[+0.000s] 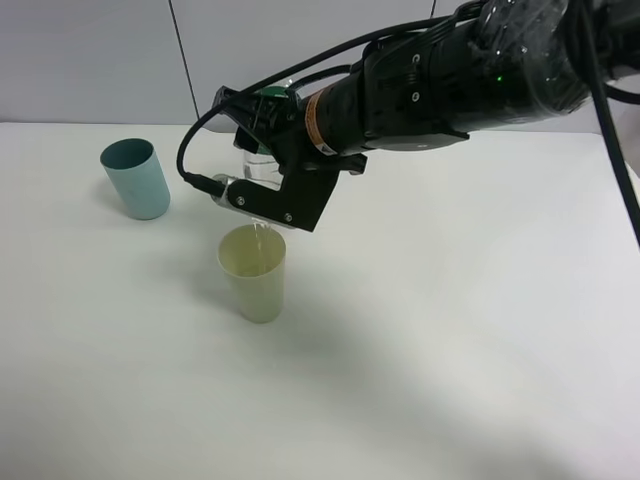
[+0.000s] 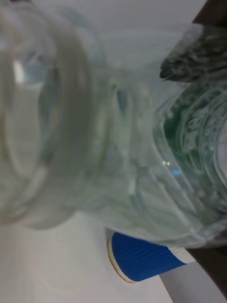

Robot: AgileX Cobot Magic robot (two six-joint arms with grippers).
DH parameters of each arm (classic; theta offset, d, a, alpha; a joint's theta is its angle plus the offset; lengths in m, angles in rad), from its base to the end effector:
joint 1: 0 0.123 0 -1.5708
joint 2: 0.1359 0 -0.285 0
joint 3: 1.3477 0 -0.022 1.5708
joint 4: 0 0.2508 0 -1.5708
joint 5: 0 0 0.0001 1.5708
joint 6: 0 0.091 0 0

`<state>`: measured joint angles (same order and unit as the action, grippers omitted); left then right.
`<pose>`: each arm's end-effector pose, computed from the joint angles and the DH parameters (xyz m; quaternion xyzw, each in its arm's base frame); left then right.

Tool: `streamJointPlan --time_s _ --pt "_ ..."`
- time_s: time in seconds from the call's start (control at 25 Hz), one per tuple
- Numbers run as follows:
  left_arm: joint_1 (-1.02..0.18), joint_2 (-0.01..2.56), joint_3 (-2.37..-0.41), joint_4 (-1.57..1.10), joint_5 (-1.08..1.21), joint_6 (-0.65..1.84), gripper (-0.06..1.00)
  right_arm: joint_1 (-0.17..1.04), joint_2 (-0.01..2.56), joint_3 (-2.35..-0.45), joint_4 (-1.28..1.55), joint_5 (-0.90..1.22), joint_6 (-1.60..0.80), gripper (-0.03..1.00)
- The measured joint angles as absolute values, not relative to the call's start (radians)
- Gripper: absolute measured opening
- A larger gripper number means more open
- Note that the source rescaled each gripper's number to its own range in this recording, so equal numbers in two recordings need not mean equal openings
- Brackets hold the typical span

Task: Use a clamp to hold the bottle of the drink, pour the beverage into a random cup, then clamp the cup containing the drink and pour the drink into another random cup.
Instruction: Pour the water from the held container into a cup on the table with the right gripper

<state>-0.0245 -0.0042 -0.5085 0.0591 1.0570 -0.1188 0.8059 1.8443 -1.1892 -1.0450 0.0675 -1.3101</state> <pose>-0.0063 0.0048 0.2800 -0.0413 0.8476 -0.0084 0.5290 0.2889 0.2932 0.2166 -0.8846 0.0054 -0.3439 0.3148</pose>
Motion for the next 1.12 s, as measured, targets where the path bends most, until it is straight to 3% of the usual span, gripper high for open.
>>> streamJointPlan --time_s 1.12 --pt "-0.024 -0.004 -0.509 0.059 1.057 -0.119 1.0 0.821 1.844 -1.189 -1.078 0.027 -1.374 0.0"
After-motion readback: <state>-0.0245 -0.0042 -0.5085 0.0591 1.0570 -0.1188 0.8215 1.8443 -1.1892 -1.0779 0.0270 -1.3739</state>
